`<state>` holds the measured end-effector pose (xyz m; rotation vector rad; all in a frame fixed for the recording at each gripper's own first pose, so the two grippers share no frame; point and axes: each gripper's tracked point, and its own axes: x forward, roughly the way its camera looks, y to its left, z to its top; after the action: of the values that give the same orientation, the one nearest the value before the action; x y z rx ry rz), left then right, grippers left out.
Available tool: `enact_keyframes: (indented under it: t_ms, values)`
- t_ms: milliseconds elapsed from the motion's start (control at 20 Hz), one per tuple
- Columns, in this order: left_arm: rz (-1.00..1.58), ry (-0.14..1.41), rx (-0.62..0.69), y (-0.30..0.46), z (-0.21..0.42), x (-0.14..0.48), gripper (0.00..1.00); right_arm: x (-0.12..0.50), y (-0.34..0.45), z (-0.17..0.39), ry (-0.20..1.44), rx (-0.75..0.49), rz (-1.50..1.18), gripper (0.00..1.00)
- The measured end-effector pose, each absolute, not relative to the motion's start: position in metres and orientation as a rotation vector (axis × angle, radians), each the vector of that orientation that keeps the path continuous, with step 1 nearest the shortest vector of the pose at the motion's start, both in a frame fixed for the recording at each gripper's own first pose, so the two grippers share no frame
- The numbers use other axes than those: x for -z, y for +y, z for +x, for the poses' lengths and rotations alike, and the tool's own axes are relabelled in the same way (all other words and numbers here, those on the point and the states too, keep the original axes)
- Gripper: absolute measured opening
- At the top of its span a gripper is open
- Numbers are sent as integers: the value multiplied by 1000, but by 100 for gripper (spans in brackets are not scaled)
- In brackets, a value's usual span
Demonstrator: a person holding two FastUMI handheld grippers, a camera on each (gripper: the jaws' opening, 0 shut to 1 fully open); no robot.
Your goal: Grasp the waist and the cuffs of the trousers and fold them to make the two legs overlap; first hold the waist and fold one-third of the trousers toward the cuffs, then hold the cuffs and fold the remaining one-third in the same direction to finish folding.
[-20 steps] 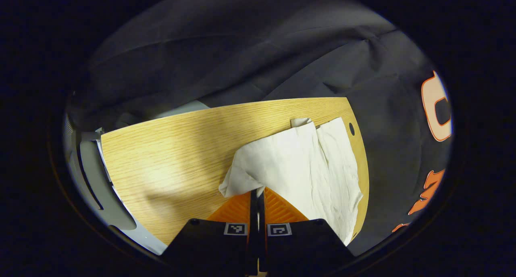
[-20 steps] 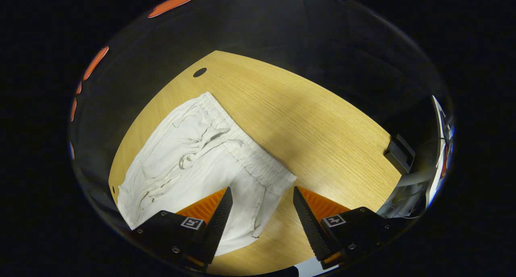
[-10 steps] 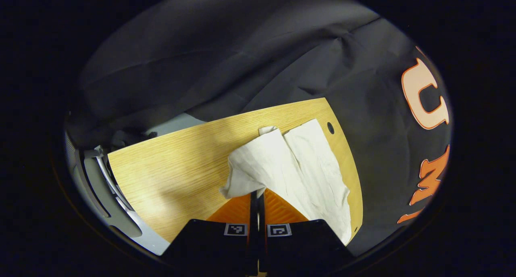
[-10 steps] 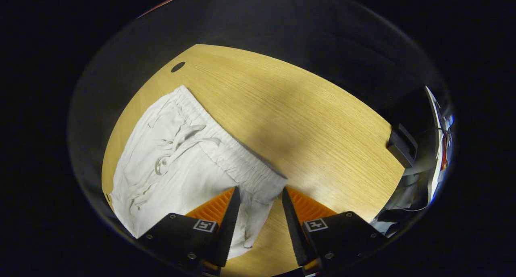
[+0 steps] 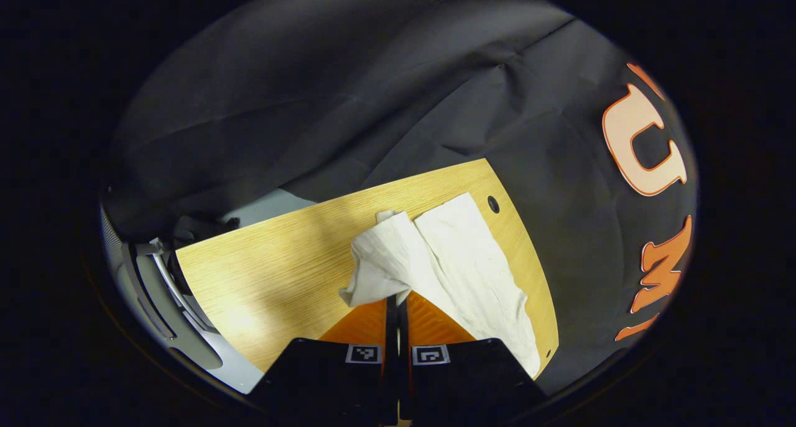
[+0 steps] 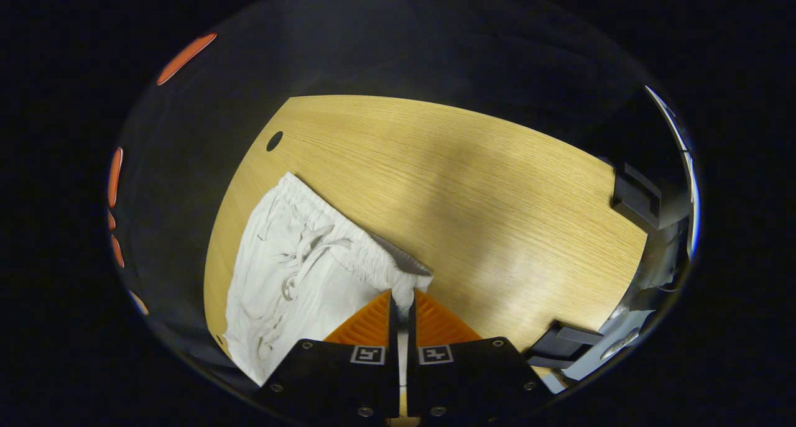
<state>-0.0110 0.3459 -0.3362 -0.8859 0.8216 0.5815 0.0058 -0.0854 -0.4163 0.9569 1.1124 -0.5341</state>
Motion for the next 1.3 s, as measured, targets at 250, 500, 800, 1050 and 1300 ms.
enact_keyframes:
  t_ms: [250, 500, 800, 1050, 1300]
  values:
    - [-834, 827, -541, 346, 17, 319, 5, 390, -85, 24, 1103, 488, 995, 5]
    - [-772, 831, -444, 345, 57, 307, 4, 367, -86, 41, 1051, 483, 1012, 5]
    - [-723, 861, -374, 349, 93, 306, 4, 350, -83, 61, 1051, 507, 1021, 5]
    - [-709, 892, -307, 347, 123, 307, 4, 341, -75, 86, 1061, 506, 1092, 5]
    - [-689, 952, -259, 350, 166, 326, 4, 340, -76, 107, 1065, 523, 1170, 5]
